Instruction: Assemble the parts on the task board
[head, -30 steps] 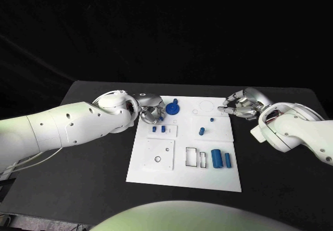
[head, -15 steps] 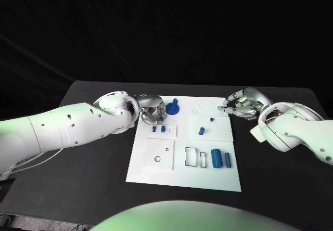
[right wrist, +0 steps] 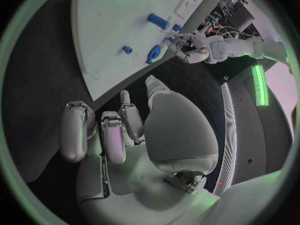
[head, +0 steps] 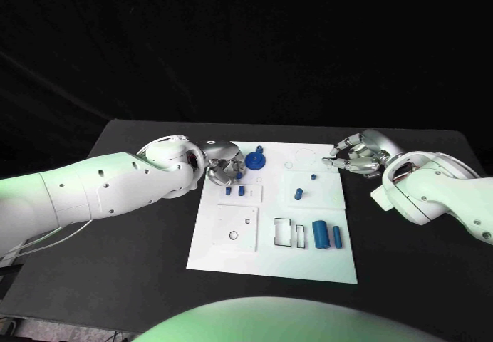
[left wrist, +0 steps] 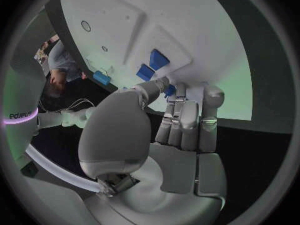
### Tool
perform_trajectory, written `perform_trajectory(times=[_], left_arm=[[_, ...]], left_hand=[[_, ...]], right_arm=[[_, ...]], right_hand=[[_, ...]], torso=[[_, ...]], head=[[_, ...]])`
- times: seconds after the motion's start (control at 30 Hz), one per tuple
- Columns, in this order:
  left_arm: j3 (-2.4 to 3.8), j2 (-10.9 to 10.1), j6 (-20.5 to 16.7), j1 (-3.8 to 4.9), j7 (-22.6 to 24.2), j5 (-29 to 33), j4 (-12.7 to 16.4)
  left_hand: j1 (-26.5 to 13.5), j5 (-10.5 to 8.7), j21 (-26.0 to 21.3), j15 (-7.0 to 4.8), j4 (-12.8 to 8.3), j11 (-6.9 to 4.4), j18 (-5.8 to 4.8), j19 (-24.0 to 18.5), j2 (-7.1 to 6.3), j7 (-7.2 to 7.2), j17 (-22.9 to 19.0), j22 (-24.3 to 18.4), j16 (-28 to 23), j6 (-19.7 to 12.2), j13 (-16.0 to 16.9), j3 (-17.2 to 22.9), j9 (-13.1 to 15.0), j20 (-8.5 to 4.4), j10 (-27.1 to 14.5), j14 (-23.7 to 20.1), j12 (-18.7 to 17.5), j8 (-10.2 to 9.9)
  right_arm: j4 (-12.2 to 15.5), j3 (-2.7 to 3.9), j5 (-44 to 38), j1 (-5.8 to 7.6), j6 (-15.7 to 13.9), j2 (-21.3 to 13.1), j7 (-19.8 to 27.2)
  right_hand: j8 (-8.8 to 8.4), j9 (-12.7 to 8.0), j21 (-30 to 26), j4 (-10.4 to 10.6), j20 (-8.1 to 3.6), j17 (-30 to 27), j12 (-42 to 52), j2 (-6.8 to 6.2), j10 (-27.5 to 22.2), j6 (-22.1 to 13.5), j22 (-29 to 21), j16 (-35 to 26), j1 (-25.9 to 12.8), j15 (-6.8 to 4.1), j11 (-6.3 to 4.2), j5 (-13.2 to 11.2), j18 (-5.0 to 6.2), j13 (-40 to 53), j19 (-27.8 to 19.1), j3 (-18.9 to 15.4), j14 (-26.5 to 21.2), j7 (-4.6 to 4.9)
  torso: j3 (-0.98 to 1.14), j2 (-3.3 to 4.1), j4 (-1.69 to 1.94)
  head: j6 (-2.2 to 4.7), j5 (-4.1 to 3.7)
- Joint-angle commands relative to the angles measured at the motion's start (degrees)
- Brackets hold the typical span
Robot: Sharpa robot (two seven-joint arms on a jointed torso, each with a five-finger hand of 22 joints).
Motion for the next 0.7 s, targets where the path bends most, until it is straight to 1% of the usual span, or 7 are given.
perform_trajectory(times=[0.03,0.07,0.27,0.33,0.6,0.7], left_arm=[[-0.04,0.0,0.8,-0.09,-0.2,-0.1,0.1],[-0.04,0.0,0.7,-0.09,-0.2,-0.1,0.1],[-0.04,-0.3,0.3,-0.13,-0.1,-0.1,0.3],[-0.04,-0.3,0.1,-0.15,0.0,-0.1,0.3],[-0.04,-0.6,-1.5,-0.24,1.1,0.4,0.7],[-0.04,-0.6,-2.0,-0.26,1.4,0.6,0.8]], left_hand=[[0.2,-0.18,-0.7,0.21,-0.1,0.41,-0.16,-0.4,-0.73,-0.51,-2.2,5.6,-1.1,-1.0,-0.2,-0.4,-0.3,0.57,-1.5,-1.6,-0.9,-0.5],[0.1,-0.19,-0.8,0.28,-0.1,0.49,-0.14,-0.5,-0.78,-0.52,-2.4,5.5,-1.1,-1.0,-0.2,-0.4,-0.3,0.63,-1.8,-1.7,-1.0,-0.6],[0.2,-0.19,-1.1,0.53,-0.1,0.78,-0.08,-0.8,-0.67,-0.74,-3.1,5.5,-1.3,-0.7,-0.2,-0.5,-0.4,0.88,-2.7,-2.2,-1.2,-0.4],[0.3,-0.20,-1.1,0.59,-0.1,0.84,-0.05,-0.9,-0.61,-0.77,-3.2,5.5,-1.3,-0.4,-0.1,-0.6,-0.3,0.95,-3.0,-2.3,-1.2,-0.2],[0.6,-0.24,-1.2,0.65,-0.2,1.01,0.09,-1.3,-0.15,-1.05,-3.5,5.4,-1.0,1.7,0.1,-0.8,-0.1,1.20,-4.6,-2.6,-1.1,0.7],[0.6,-0.24,-1.2,0.63,-0.2,1.00,0.10,-1.3,-0.09,-1.06,-3.6,5.4,-1.0,1.9,0.1,-0.8,-0.1,1.21,-4.8,-2.7,-1.0,0.8]], right_arm=[[0.0,0.00,-0.6,-0.04,0.1,0.0,0.1],[0.0,0.00,-0.6,-0.04,0.1,0.0,0.1],[0.0,0.00,-0.6,-0.04,0.1,0.0,0.1],[0.0,0.00,-0.6,-0.04,0.1,0.0,0.1],[0.0,0.00,-0.6,-0.04,0.2,0.0,0.0],[-0.1,0.00,-0.6,-0.04,0.2,0.0,0.0]], right_hand=[[0.22,0.1,-0.3,-0.1,0.01,14.3,0.0,0.03,-0.3,0.2,8.5,-0.1,0.3,-0.39,-0.15,0.1,1.18,1.7,-0.4,0.3,5.8,-0.08],[0.22,0.1,-0.3,-0.1,0.01,14.3,0.0,0.03,-0.3,0.2,8.5,-0.1,0.3,-0.39,-0.15,0.1,1.18,1.7,-0.4,0.3,5.8,-0.08],[0.22,0.1,-0.3,-0.1,0.01,14.3,0.0,0.03,-0.3,0.2,8.5,-0.1,0.3,-0.39,-0.15,0.1,1.18,1.7,-0.4,0.3,5.8,-0.08],[0.22,0.1,-0.3,-0.1,0.01,14.3,0.0,0.03,-0.3,0.2,8.5,-0.1,0.3,-0.39,-0.15,0.1,1.18,1.7,-0.4,0.3,5.8,-0.08],[0.21,0.1,-0.3,-0.1,0.00,14.4,0.0,-0.01,-0.2,0.2,8.5,0.0,0.3,-0.39,-0.15,0.1,1.17,1.7,-0.4,0.3,5.8,-0.08],[0.21,0.1,-0.3,-0.1,0.00,14.4,0.0,-0.01,-0.2,0.2,8.5,0.0,0.3,-0.39,-0.15,0.1,1.17,1.7,-0.4,0.3,5.8,-0.08]], torso=[[-0.01,-0.01,0.00],[-0.03,-0.01,0.00],[0.03,-0.01,-0.03],[0.01,0.01,-0.04],[0.00,0.02,-0.01],[-0.01,0.01,0.00]], head=[[0.04,0.08],[0.04,0.10],[0.08,0.15],[0.11,0.13],[0.13,0.16],[0.20,0.15]])
